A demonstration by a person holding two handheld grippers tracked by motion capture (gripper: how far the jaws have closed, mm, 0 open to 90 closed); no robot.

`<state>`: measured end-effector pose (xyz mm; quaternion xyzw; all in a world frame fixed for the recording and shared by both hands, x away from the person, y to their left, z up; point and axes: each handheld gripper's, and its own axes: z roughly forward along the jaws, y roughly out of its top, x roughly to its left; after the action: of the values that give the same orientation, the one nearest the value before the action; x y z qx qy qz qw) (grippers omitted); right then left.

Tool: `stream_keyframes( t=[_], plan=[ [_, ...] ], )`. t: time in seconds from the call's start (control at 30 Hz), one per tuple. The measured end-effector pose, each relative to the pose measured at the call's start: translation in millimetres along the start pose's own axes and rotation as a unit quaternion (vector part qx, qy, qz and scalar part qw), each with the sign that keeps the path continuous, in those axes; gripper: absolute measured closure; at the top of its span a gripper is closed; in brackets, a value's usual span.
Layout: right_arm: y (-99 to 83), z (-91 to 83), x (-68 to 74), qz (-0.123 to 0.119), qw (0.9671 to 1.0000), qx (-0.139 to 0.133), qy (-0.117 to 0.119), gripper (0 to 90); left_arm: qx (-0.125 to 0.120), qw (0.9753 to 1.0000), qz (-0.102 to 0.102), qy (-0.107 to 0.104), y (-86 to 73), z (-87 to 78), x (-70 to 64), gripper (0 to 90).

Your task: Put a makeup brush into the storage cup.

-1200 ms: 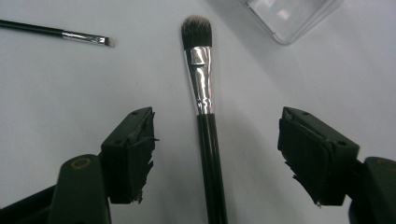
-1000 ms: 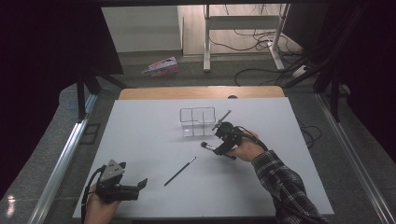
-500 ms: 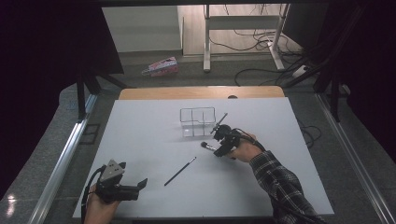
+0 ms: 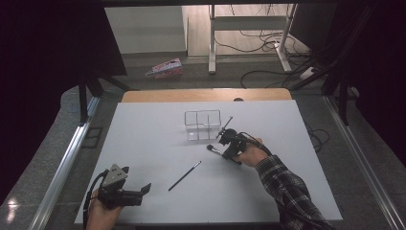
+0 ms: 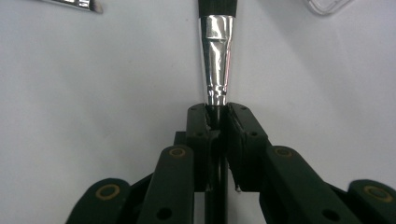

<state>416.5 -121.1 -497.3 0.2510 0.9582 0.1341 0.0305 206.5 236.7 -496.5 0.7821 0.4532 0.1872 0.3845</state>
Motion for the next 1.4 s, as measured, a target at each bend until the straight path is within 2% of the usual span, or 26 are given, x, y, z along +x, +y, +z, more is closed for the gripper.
stream_keyframes(
  t=[0.4, 0.87, 1.13, 1.4],
  plan=[
    [-6.4, -4.8, 1.1, 0.012, 0.9994, -0.030, 0.007, 78.7, -0.001, 1.0000, 0.000, 0.002, 0.0, -0.1, -0.5, 1.3],
    [-12.0, -11.1, 3.6, 0.004, 0.9986, -0.052, 0.008, 78.7, 0.000, 1.0000, 0.002, 0.003, 0.2, -0.3, -0.8, 1.2],
    [-15.7, -19.0, 6.6, 0.005, 0.9969, -0.079, 0.006, 78.7, -0.002, 1.0000, 0.001, 0.003, 0.3, -0.4, -0.7, 1.3],
    [-23.1, -25.1, 6.2, 0.018, 0.9940, -0.108, 0.011, 78.6, -0.001, 1.0000, 0.001, 0.004, 0.3, -0.2, -0.7, 1.3]
  ],
)
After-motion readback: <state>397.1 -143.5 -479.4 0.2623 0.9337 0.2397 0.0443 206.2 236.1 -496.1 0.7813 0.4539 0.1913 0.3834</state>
